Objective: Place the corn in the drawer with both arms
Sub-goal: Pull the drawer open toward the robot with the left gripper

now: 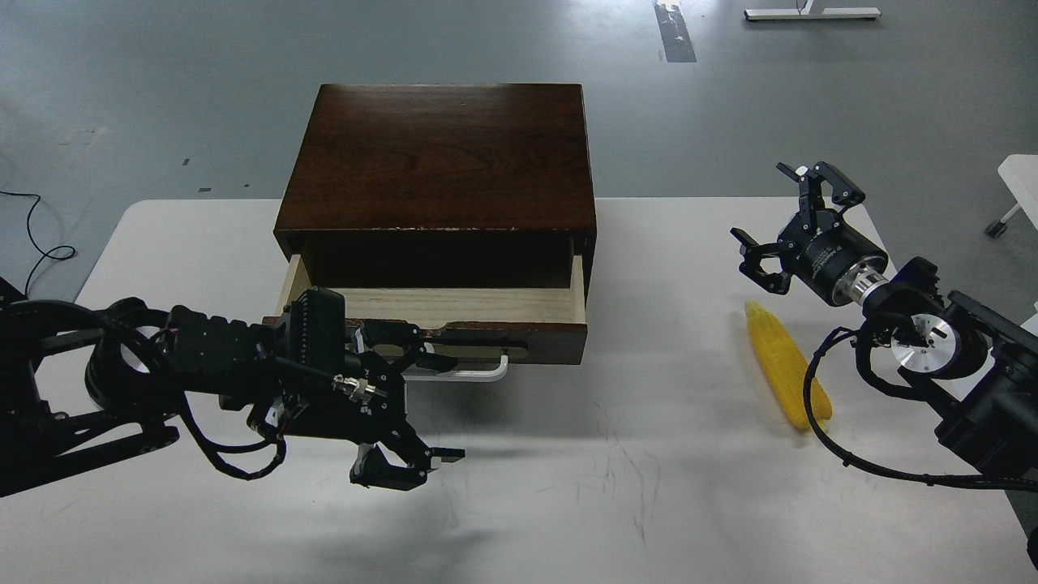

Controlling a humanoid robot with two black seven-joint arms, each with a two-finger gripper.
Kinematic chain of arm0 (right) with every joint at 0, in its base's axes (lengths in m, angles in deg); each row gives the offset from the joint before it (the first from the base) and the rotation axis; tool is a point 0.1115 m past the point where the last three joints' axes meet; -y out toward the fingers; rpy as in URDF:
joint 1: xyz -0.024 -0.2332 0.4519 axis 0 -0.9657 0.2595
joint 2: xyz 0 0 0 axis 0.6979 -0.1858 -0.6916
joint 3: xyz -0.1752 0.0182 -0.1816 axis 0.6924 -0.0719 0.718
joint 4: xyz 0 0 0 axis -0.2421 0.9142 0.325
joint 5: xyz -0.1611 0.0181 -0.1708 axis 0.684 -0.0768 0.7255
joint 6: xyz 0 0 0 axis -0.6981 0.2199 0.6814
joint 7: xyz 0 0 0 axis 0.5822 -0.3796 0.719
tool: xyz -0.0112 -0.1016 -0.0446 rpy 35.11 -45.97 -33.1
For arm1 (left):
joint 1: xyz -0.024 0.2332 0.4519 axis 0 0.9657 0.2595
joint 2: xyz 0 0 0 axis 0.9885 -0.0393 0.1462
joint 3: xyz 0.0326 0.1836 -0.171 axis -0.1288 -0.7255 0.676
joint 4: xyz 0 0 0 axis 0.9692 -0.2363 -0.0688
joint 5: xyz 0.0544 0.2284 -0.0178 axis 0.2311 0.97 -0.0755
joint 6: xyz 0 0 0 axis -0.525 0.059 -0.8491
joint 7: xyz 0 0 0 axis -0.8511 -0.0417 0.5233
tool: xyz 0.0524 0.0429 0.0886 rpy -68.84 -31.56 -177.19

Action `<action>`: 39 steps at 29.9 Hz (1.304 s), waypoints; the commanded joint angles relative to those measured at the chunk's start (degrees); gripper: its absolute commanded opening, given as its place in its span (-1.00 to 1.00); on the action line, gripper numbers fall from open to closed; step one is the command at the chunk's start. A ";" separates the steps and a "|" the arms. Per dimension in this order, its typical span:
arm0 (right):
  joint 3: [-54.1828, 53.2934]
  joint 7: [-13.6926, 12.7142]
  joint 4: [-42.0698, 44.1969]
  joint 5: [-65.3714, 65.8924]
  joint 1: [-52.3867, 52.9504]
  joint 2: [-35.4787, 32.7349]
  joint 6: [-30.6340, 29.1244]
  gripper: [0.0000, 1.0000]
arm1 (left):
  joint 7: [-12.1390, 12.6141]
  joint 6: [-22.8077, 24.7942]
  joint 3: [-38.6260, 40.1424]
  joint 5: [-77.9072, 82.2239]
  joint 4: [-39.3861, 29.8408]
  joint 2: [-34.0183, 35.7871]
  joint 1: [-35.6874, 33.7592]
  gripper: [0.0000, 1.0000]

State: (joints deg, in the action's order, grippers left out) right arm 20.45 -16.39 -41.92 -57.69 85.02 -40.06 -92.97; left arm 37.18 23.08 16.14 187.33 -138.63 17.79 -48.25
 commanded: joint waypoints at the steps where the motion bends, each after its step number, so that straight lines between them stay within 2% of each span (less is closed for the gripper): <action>1: 0.00 -0.07 0.00 0.00 0.00 0.02 0.00 1.00 | 0.00 0.01 0.05 0.01 -0.41 0.27 -0.08 0.97; 10: 0.00 0.02 0.00 0.00 -0.09 0.11 0.00 1.00 | -0.17 0.01 0.05 0.01 -0.50 0.44 -0.08 0.97; 15: 0.00 -0.07 0.09 0.00 -0.17 0.02 0.00 1.00 | -1.14 -0.08 0.05 0.01 -0.50 0.62 0.10 0.97; 39: 0.00 0.02 0.26 0.00 -0.26 0.02 0.00 1.00 | -1.19 -1.48 0.31 0.01 -0.50 2.64 0.10 0.97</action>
State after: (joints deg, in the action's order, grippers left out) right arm 20.45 -16.40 -41.66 -57.69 84.76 -40.04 -92.97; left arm 35.89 21.77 16.40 187.31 -139.14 20.07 -48.20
